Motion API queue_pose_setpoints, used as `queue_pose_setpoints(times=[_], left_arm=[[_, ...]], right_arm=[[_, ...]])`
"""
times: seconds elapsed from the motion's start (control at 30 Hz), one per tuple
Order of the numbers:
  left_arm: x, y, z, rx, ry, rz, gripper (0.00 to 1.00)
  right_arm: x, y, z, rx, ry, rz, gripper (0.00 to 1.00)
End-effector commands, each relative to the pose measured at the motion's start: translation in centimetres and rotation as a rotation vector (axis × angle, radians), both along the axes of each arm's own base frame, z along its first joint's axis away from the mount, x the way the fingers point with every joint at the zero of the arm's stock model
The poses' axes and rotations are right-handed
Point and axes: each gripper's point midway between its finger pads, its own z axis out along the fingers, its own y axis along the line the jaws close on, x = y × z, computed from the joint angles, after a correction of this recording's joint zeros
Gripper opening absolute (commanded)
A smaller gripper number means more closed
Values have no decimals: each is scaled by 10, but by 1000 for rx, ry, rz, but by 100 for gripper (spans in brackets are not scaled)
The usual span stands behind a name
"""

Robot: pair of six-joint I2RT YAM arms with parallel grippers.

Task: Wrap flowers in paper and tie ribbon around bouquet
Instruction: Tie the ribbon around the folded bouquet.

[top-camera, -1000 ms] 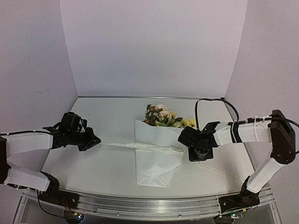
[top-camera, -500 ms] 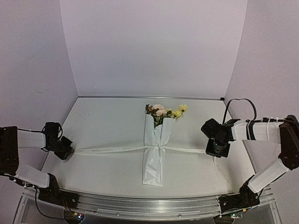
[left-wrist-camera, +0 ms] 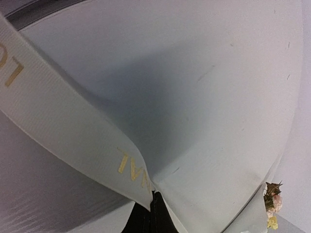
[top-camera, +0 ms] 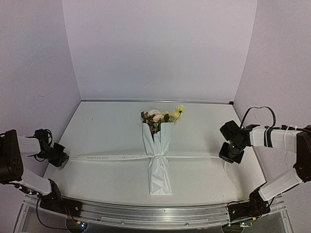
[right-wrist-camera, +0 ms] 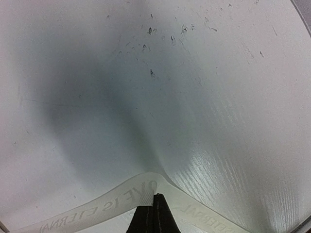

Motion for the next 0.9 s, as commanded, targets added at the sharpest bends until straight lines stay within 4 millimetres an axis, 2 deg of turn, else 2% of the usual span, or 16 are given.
queue_pose_setpoints(times=[0.0,0.03,0.07,0.13,0.17,0.27,0.37,0.47,0.6,0.67,0.73,0.77,0.87], left_arm=[[39,-8,34,101,-155,-123,0],[39,-11,33,92,-152,-131,0],[39,-13,32,82,-150,-134,7],[39,-14,33,71,-145,-132,21],[40,-14,35,70,-149,-130,23],[44,-11,52,85,-178,-115,41],[46,-15,73,74,-214,-101,57],[42,-29,85,28,-233,-70,61],[36,-73,99,-35,-283,-98,65],[33,-107,102,-61,-285,-174,64],[28,-136,99,-90,-274,-227,62],[24,-154,97,-102,-273,-266,61],[10,-203,89,-175,-248,-336,60]], right_arm=[[-5,-1,2,-83,6,41,0],[-4,3,3,-78,0,44,0],[-4,6,4,-72,-5,47,3],[-4,12,8,-59,-21,50,17],[-3,13,11,-51,-31,47,22],[-3,15,24,-14,-77,30,47],[-5,19,45,48,-149,8,64],[-8,39,61,146,-231,-8,71],[-9,93,83,239,-329,119,70],[-6,119,86,235,-343,243,69],[-9,149,88,226,-361,391,64],[-9,160,89,194,-371,472,62],[-11,177,81,70,-364,652,60]])
